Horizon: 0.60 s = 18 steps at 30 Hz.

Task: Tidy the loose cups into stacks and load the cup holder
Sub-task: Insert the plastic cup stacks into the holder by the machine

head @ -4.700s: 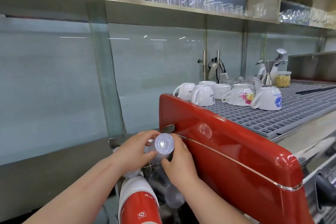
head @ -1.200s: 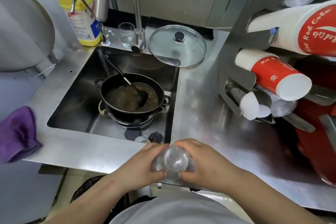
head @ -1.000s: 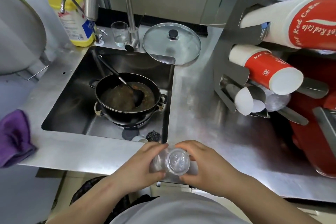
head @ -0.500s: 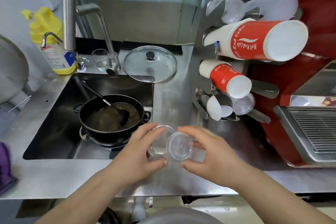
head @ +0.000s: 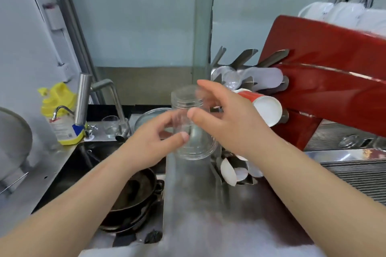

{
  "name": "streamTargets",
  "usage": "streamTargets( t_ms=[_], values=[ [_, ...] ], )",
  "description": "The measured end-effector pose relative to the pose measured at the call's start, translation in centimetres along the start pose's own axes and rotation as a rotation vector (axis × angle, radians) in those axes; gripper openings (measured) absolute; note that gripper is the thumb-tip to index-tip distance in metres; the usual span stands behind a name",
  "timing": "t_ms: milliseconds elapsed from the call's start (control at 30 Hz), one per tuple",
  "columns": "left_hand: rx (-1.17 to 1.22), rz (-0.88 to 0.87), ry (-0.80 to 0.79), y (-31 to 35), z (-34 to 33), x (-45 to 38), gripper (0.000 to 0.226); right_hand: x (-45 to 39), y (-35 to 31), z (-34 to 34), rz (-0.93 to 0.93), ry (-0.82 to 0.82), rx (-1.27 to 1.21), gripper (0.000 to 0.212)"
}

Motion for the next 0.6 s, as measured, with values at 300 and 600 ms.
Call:
streamTargets(
  t_ms=[300,600],
  values=[
    [-0.1,-0.138,0.048,6.3,5.3,-7.3,0.072,-4.6,-5.8,7.0,0.13,0.067,0.117,0.064],
    [-0.221,-0.294,0.039,12.6,6.7,-13.5,0.058,-7.9,-7.0,13.6,0.15,0.146,0.049,0.061]
  ],
)
Point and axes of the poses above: each hand's wrist, its own x-axis away from the middle knuckle, its own z-axis out of the back of the hand, y = z × x, the point moved 4 cm from there along -x, towards the middle knuckle, and after that the axes turned 12 degrees about -x, right-handed, at the moved point
